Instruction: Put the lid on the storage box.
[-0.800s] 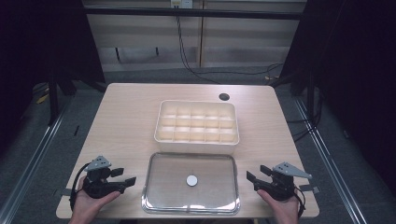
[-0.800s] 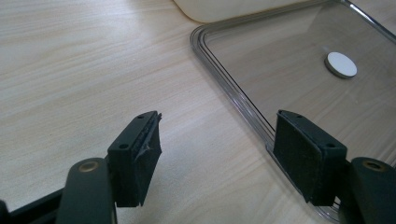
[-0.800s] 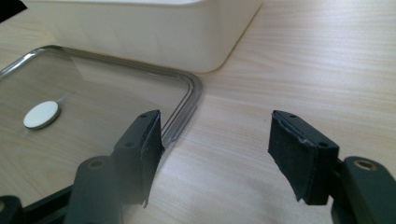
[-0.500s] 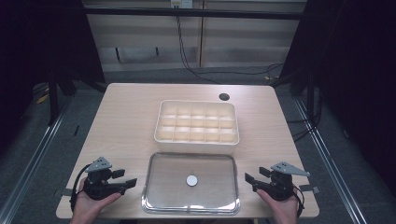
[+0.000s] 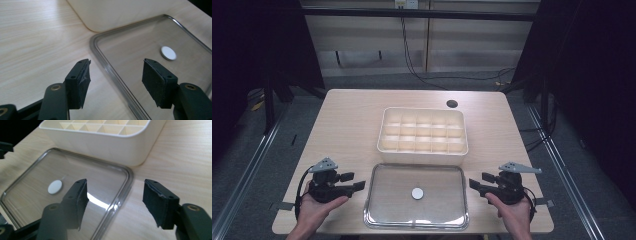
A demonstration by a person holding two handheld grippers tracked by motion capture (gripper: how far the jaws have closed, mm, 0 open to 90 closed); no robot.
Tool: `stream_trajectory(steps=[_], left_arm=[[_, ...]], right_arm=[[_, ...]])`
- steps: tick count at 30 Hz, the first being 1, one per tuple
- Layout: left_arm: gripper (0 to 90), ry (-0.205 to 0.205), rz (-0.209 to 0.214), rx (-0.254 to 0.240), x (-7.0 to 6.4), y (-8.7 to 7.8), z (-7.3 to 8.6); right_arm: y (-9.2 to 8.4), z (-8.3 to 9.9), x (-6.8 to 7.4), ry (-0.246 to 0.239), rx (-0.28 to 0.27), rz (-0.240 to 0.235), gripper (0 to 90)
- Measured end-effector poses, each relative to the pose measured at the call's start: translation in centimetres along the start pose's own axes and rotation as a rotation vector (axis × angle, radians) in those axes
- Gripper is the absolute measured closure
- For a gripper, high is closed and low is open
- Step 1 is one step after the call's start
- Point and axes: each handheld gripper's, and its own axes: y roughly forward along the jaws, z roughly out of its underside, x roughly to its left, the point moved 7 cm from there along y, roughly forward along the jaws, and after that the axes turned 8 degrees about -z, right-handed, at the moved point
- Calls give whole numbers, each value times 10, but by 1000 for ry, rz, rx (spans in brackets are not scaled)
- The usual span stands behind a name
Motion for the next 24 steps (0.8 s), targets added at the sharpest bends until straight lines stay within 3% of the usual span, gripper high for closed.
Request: stream_trajectory(steps=[2, 6, 7, 19, 24], left_arm=[[390, -1, -2, -12, 2, 3, -4], [390, 9, -11, -5, 1, 8, 1], [390, 31, -12, 12, -1, 10, 4], [353, 62, 40, 88, -20, 22, 22], [352, 76, 34, 111, -22, 28, 25]], right_arm=[[4, -9, 0, 8, -4, -18, 350], [13, -11, -4, 20, -1, -16, 348], [21, -9, -6, 27, 2, -19, 335], [38, 3, -12, 24, 59, -42, 352], [45, 9, -12, 18, 90, -44, 374]])
